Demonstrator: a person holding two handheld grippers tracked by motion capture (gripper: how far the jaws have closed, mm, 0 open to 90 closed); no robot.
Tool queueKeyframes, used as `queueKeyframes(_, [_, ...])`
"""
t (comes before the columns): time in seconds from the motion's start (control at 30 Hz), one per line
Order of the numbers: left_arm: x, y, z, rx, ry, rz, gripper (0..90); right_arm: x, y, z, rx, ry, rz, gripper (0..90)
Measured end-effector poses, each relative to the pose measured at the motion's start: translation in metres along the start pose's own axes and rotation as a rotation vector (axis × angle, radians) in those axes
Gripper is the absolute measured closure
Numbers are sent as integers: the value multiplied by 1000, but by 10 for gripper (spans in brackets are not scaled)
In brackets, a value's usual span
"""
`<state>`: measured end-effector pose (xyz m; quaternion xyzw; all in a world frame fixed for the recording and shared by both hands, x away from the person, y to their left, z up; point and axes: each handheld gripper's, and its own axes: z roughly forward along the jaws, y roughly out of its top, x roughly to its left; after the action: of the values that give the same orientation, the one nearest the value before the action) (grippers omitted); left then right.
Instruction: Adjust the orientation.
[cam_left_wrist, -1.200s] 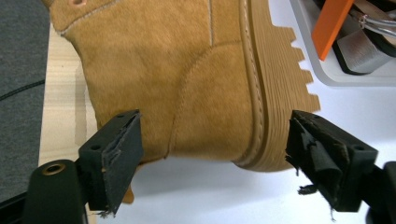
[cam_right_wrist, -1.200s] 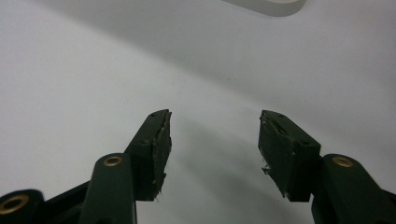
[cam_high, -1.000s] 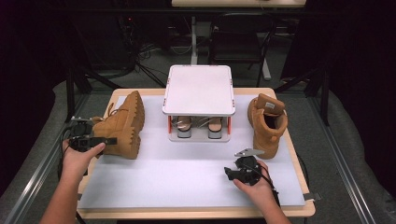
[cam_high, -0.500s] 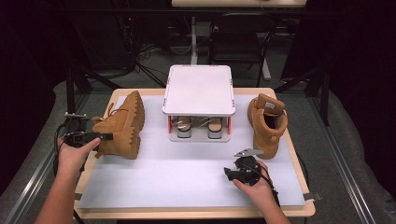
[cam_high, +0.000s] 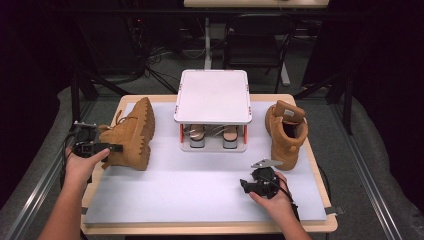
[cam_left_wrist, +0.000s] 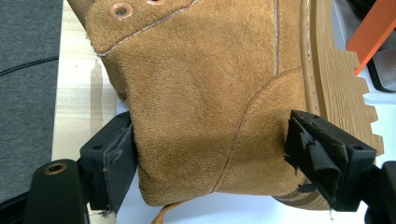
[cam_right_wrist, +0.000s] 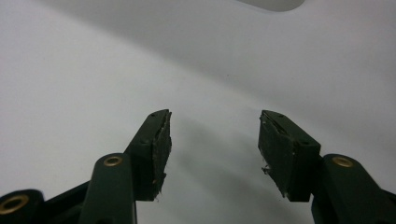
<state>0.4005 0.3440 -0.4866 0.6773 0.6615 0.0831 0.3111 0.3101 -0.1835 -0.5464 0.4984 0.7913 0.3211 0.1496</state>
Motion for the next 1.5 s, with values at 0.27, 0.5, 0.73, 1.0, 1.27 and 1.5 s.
queueKeyframes(0.27, [-5,3,-14,-30,15,21,398,0,0,0,-2,1,3,441])
queueKeyframes(0.5, [-16,7,-22,-42,30,55,484,1,0,1,3,5,7,446])
queueKeyframes(0.73, [-21,9,-25,-49,29,68,515,0,0,1,1,8,9,446])
queueKeyframes(1.0, [-32,13,-31,-65,13,90,547,1,0,1,2,9,9,445])
queueKeyframes(1.27, [-44,17,-35,-85,-20,124,611,1,0,1,3,10,8,445])
queueKeyframes(1.5, [-51,20,-33,-93,-37,129,623,0,0,1,4,11,8,445])
